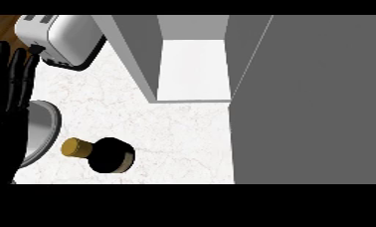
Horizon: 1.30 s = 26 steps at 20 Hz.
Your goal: Pick up the wine, place it into the cabinet and close the cabinet
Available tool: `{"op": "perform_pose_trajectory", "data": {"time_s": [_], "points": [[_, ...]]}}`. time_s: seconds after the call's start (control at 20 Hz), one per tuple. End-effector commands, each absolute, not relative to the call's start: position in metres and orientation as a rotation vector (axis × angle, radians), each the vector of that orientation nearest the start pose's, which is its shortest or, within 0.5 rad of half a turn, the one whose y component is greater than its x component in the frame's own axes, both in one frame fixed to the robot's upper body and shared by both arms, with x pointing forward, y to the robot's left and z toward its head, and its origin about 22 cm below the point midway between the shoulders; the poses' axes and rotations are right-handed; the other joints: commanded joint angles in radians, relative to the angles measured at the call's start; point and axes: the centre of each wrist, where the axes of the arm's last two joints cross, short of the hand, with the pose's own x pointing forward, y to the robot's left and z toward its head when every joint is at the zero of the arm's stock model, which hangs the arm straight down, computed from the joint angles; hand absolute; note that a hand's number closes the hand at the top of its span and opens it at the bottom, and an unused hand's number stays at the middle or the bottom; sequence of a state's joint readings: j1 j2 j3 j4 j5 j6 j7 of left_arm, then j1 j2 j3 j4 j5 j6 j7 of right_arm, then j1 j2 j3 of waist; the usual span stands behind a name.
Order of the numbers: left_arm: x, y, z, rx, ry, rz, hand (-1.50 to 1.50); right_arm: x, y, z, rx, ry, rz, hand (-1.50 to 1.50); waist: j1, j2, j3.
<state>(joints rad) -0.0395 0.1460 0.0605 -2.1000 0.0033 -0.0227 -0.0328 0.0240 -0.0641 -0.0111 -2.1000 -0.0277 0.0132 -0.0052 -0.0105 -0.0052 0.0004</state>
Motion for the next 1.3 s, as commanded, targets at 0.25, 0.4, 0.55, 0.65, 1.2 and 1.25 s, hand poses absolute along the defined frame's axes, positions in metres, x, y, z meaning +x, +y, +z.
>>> {"op": "perform_pose_trajectory", "data": {"time_s": [0.25,0.4,0.55,0.65,1.2,1.25], "points": [[0.211,0.239,0.139,0.343,-2.1,-0.028,-1.5,0.162,-0.258,0.136,-0.076,-2.132,0.079,-1.5,0.003,0.003,0.0],[0.217,0.217,0.124,-0.04,-1.907,0.24,-1.5,0.169,-0.237,0.12,0.225,-1.926,0.239,-1.5,-0.002,0.003,-0.001],[0.214,0.207,0.126,-0.03,-1.901,0.282,-1.5,0.159,-0.244,0.132,0.255,-1.903,0.252,-1.5,0.002,0.003,0.0],[0.213,0.197,0.131,-0.03,-1.901,0.295,-1.5,0.154,-0.261,0.149,0.254,-1.915,0.248,-1.5,0.002,0.004,0.0],[0.201,0.173,0.148,-0.04,-1.905,0.309,-1.5,0.147,-0.252,0.144,0.253,-1.92,0.216,-1.5,0.007,0.004,0.0],[0.195,0.162,0.142,-0.044,-1.91,0.312,-1.5,0.164,-0.245,0.155,0.267,-1.903,0.229,-1.5,0.011,0.004,0.0]]}}
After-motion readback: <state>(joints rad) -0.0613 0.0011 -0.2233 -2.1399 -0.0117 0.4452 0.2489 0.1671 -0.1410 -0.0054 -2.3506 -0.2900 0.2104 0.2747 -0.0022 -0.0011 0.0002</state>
